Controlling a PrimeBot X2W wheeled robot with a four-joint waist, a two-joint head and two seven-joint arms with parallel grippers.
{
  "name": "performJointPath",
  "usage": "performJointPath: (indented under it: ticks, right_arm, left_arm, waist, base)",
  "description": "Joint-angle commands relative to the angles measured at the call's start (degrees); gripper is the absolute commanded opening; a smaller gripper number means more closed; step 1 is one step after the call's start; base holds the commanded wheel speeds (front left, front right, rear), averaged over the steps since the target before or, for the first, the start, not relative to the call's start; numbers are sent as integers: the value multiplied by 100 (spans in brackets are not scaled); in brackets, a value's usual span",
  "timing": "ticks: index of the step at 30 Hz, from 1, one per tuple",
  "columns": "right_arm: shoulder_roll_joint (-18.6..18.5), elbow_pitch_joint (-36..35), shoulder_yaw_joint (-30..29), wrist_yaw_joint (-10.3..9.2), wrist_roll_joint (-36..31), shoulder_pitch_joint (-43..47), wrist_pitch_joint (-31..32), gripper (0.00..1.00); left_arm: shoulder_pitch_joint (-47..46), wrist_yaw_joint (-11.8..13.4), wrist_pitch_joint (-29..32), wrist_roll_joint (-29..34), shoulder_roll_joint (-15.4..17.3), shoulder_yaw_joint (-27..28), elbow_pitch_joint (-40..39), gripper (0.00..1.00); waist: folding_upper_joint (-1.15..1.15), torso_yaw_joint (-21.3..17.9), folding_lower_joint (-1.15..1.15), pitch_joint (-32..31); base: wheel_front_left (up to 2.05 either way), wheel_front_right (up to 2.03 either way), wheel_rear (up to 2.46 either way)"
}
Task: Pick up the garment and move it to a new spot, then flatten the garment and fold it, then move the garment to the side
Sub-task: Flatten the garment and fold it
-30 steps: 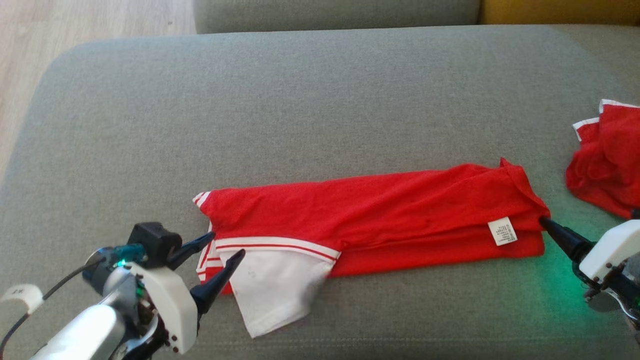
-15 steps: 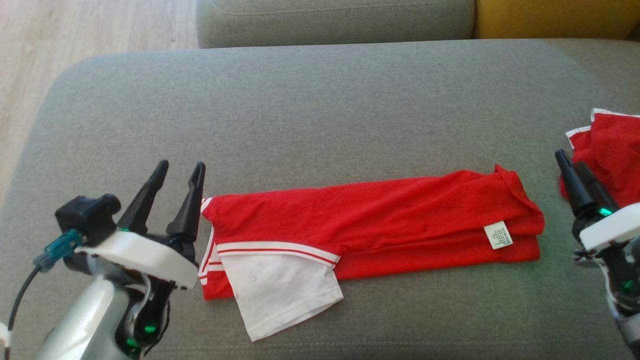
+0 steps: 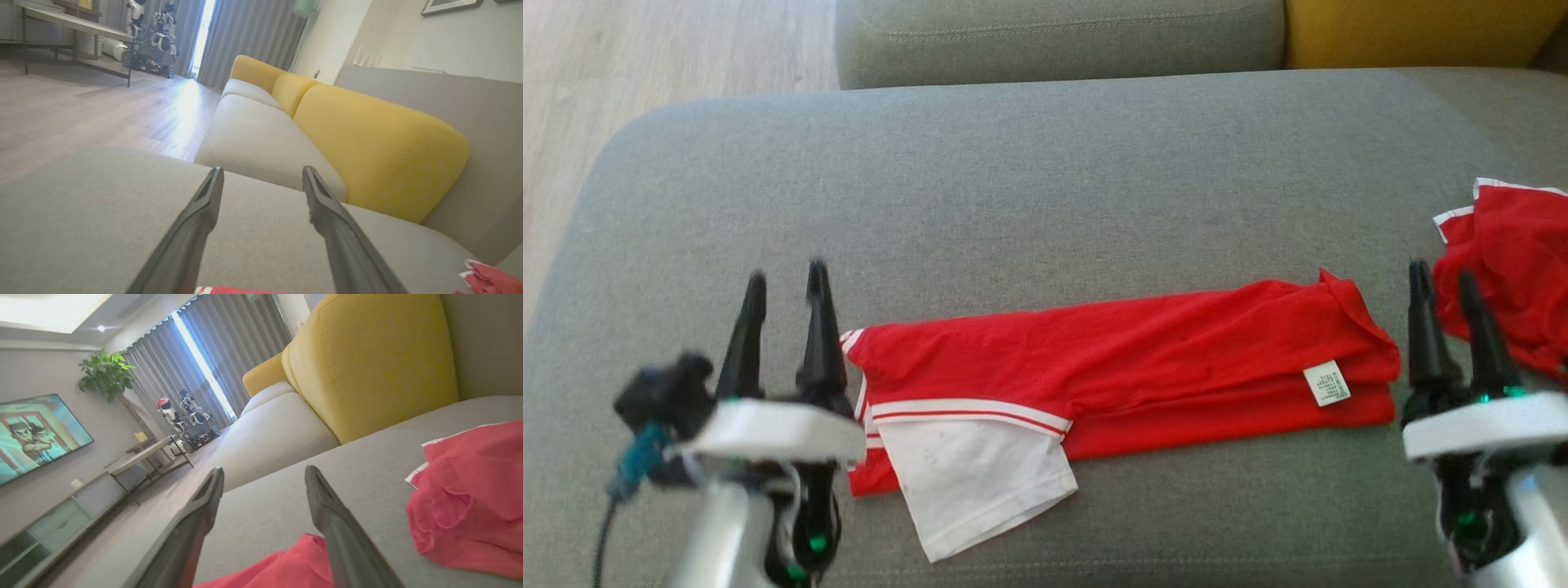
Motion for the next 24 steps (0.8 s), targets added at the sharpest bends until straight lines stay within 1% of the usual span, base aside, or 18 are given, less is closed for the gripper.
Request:
performJointPath:
  ticks: [1,5,8,10,13,17,20,24]
  right_arm:
    - [-3,-144,22,-4,-188,-68,-89,100]
    - [256,-71,-103,-4,-1043,50,-183,100]
    - [458,-29,-231,-4,-1456,118,-207,100]
    - [582,-28,-302,-4,-1567,141,-214,100]
    - [675,-51,-373,-4,-1678,129,-219,100]
    - [716,-14,-470,-4,-1714,49,-177,100]
    - [761,255,-683,-4,-1737,-92,67,100]
    - [931,813,-1096,-4,-1592,-410,499,100]
  left_arm:
    - [-69,-26,-68,158,-2,326,-171,100]
    - [265,-228,-69,858,-269,547,-231,100]
    - [446,-397,-69,1176,-386,648,-237,100]
    - [516,-472,-69,1222,-429,726,-227,100]
    - [530,-566,-69,1224,-451,739,-233,100]
    - [457,-568,-69,1140,-455,636,-250,100]
    - [391,-556,-69,1121,-456,585,-238,100]
    - [325,-549,-70,1115,-457,520,-205,100]
  waist:
    - [0,-9,0,1]
    - [0,-26,0,20]
    - [0,-19,0,12]
    - [0,-21,0,-1]
    - [0,-4,0,29]
    - [0,25,0,122]
    - [0,50,0,211]
    - [0,111,0,340]
  base:
    - [0,0,0]
    - [0,0,0]
    - [0,0,0]
    - [0,0,0]
    - [0,0,0]
    - [0,0,0]
    - [0,0,0]
    - [0,0,0]
